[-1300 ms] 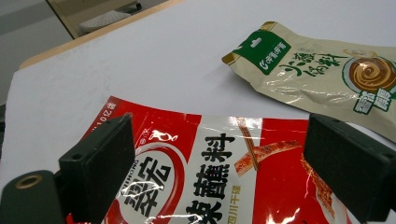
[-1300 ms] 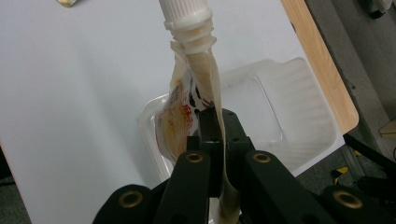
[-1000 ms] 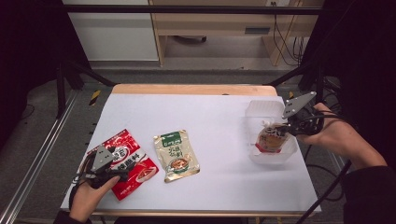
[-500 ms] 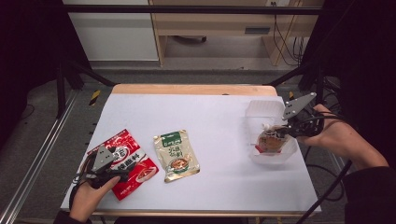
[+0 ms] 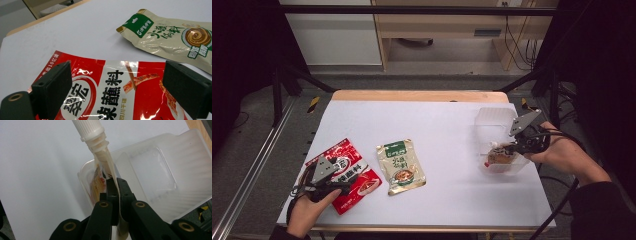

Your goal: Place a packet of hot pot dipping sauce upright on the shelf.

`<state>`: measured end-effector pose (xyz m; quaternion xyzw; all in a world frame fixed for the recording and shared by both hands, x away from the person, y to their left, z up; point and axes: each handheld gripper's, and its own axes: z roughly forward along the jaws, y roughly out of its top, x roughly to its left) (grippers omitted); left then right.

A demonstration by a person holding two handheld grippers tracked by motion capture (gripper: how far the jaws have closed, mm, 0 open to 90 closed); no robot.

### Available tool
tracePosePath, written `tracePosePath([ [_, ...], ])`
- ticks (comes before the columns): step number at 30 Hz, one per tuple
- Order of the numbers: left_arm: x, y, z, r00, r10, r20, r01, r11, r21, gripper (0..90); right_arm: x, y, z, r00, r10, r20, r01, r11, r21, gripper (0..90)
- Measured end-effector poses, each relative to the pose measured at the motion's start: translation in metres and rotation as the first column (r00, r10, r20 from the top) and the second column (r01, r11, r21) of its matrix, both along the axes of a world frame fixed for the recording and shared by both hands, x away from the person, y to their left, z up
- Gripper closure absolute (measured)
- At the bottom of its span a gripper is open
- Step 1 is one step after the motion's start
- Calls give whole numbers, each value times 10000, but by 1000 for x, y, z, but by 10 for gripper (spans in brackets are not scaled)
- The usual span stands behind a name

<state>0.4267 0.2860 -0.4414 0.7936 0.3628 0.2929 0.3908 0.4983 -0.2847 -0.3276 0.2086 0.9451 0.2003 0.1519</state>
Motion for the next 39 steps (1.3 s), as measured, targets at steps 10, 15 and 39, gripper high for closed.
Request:
tracePosePath([
  [10, 0, -1, -1, 9999, -95, -44, 95, 10000, 22, 89, 2, -3, -11, 9990, -451, -14, 452, 9989, 106, 715],
  [15, 0, -2, -1, 9999, -123, -52, 123, 9999, 55, 89, -5, -2, -5, 9952, -813, 538, 795, 9962, 348, 515],
  [39, 0, -5, -1, 9992, -275, -282, 282, 9993, 263, 99, -41, 54, 39, 9530, -1572, 2591, 1124, 9773, 1795, 128],
])
